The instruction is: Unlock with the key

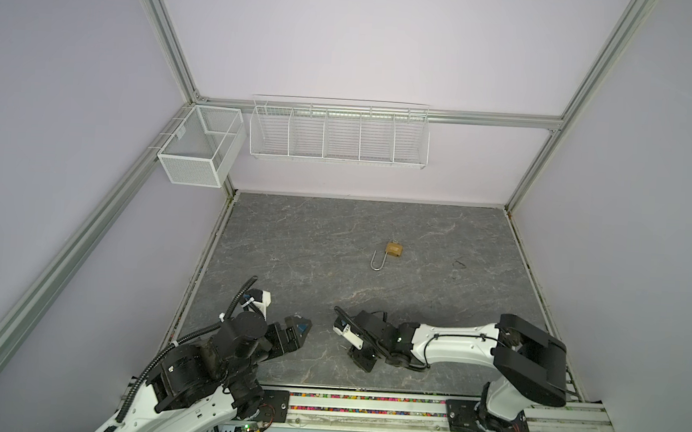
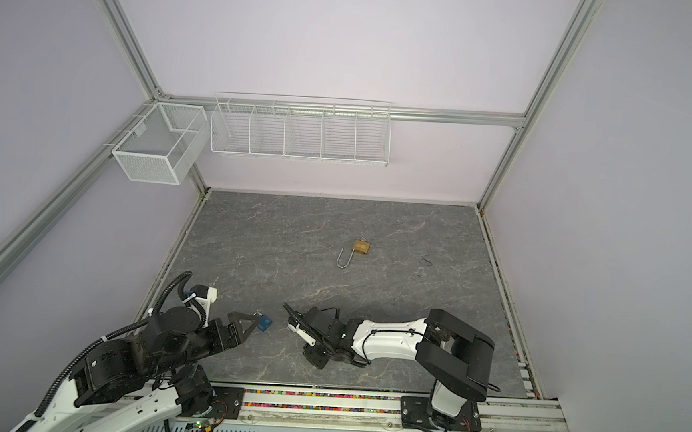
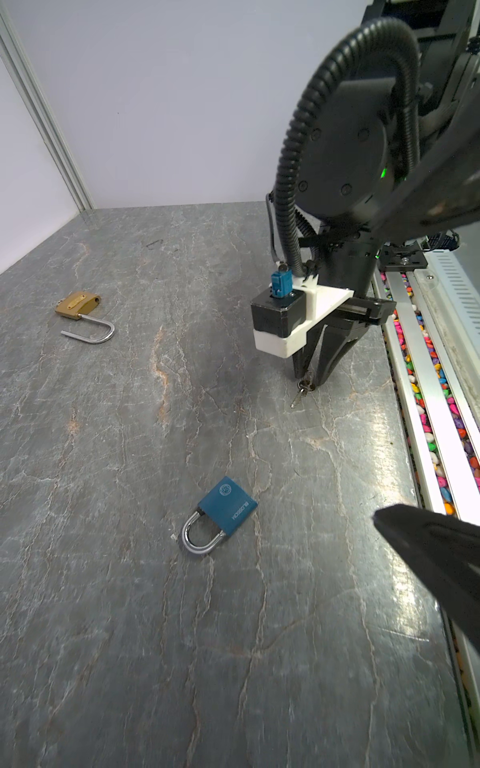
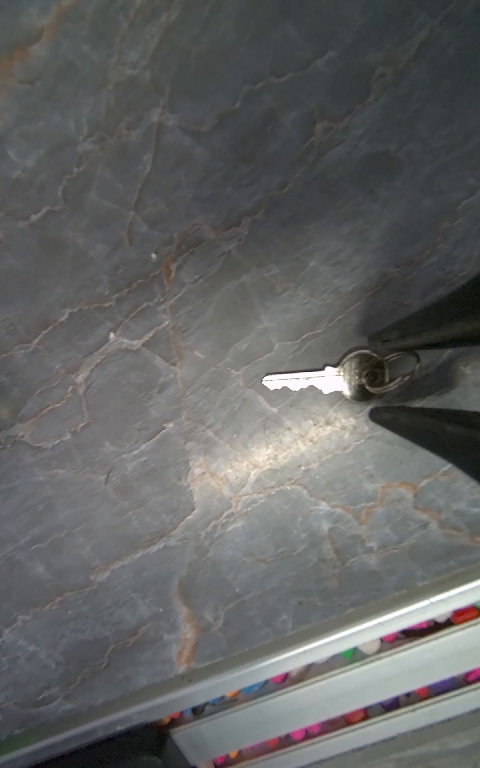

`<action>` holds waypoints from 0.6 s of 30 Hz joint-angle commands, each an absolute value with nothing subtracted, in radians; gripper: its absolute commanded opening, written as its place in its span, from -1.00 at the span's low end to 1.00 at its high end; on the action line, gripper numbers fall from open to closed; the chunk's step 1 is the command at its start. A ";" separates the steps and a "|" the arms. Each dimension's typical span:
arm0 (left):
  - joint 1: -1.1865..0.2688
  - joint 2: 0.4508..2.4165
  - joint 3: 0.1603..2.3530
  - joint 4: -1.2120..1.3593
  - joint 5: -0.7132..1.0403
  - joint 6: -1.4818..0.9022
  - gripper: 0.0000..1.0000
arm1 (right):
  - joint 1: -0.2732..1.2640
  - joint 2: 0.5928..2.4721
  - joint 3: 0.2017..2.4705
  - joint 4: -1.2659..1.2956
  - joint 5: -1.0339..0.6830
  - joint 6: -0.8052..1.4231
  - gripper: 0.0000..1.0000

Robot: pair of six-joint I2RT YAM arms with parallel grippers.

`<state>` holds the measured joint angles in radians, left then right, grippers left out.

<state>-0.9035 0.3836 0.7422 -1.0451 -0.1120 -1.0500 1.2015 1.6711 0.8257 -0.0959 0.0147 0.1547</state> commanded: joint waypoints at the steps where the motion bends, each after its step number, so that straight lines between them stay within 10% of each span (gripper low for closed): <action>1: -0.907 0.370 0.755 -1.060 -0.138 -1.042 0.99 | 1.207 1.680 0.842 -0.121 0.023 0.132 -0.53; 12: -0.906 0.415 0.620 -0.891 -0.116 -1.144 1.00 | 1.205 1.588 0.839 -0.192 0.097 0.114 -0.86; 18: -0.906 0.438 0.329 -0.333 -0.032 -1.357 0.90 | 1.174 1.463 0.873 -0.325 0.171 0.088 -0.87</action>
<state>-0.9035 0.4435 0.4091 -0.6369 -0.0574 -1.2129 1.1923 1.5196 0.8448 -0.2401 0.1139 0.1211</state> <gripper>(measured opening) 0.959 0.070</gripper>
